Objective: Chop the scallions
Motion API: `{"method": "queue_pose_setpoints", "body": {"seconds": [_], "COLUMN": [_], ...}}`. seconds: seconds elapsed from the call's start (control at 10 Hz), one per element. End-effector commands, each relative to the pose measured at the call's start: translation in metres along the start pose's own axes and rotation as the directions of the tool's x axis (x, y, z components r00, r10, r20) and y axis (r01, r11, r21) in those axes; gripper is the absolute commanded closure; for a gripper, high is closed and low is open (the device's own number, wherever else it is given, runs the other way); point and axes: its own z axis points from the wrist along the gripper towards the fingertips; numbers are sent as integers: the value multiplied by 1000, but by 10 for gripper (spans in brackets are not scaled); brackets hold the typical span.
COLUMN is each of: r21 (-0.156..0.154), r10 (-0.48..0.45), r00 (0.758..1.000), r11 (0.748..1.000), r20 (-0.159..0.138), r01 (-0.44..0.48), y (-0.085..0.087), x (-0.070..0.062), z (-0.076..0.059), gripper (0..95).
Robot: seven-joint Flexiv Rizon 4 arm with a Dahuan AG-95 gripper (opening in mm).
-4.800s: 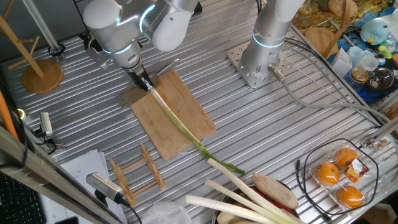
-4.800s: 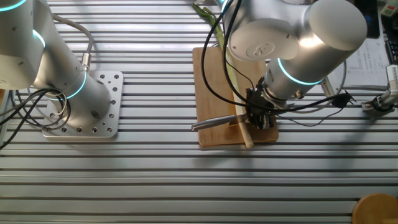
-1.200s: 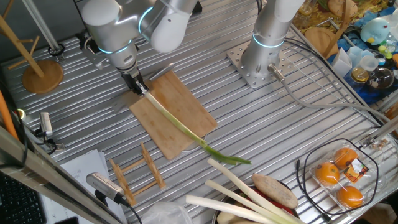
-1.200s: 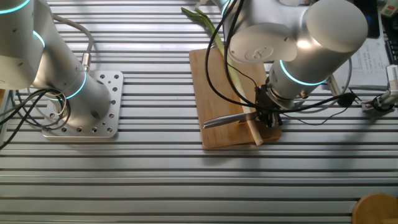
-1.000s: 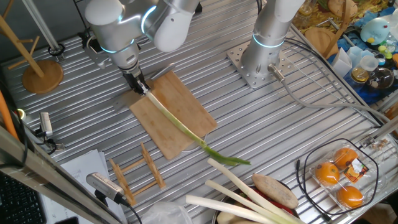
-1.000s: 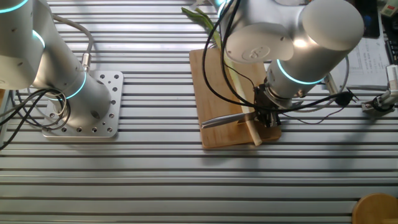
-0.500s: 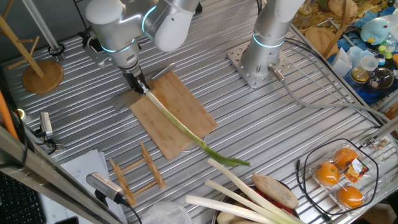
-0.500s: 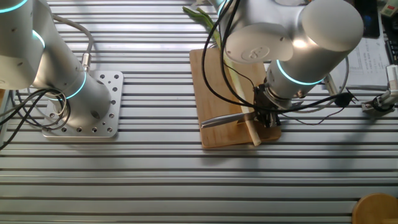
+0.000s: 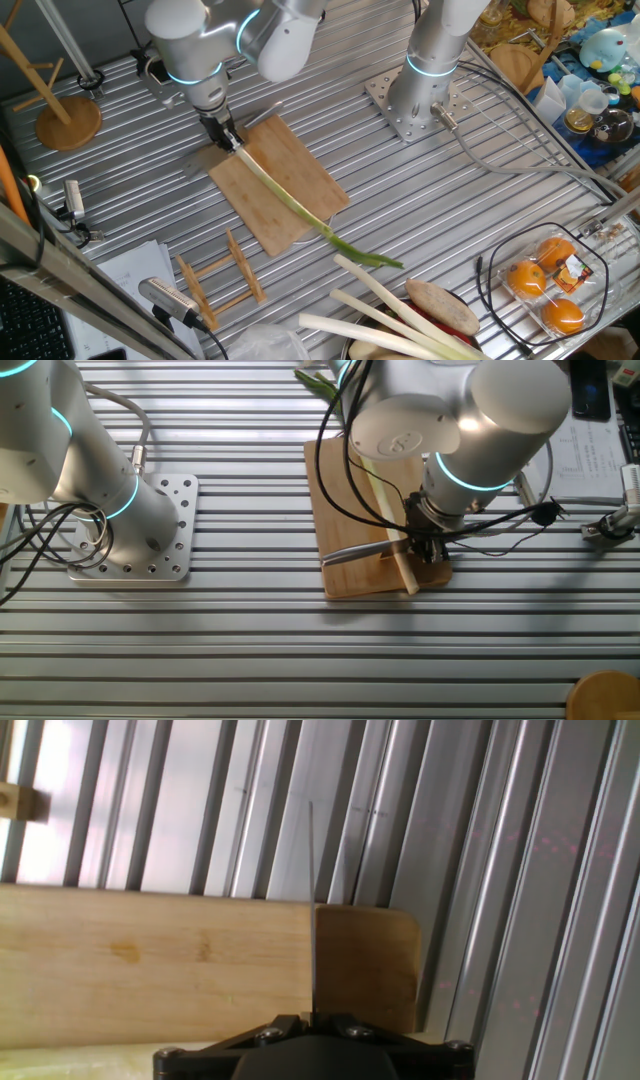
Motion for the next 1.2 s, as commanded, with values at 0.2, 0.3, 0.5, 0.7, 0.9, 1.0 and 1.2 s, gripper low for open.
{"method": "queue_pose_setpoints", "body": {"seconds": [0.2,0.3,0.5,0.7,0.9,1.0,1.2], "r21": [3,4,9,12,14,14,13], "r10": [-2,-3,-9,-12,-12,-11,-8], "r00": [999,999,999,999,998,998,998], "r11": [1000,1000,1000,1000,1000,1000,1000], "r20": [33,39,45,45,54,60,63], "r01": [2,3,9,11,11,10,7], "y": [0,1,2,3,3,3,3], "x": [0,1,2,3,3,4,4], "z": [-3,-5,-10,-15,-18,-18,-18], "gripper": [950,950,950,950,950,950,950]}}
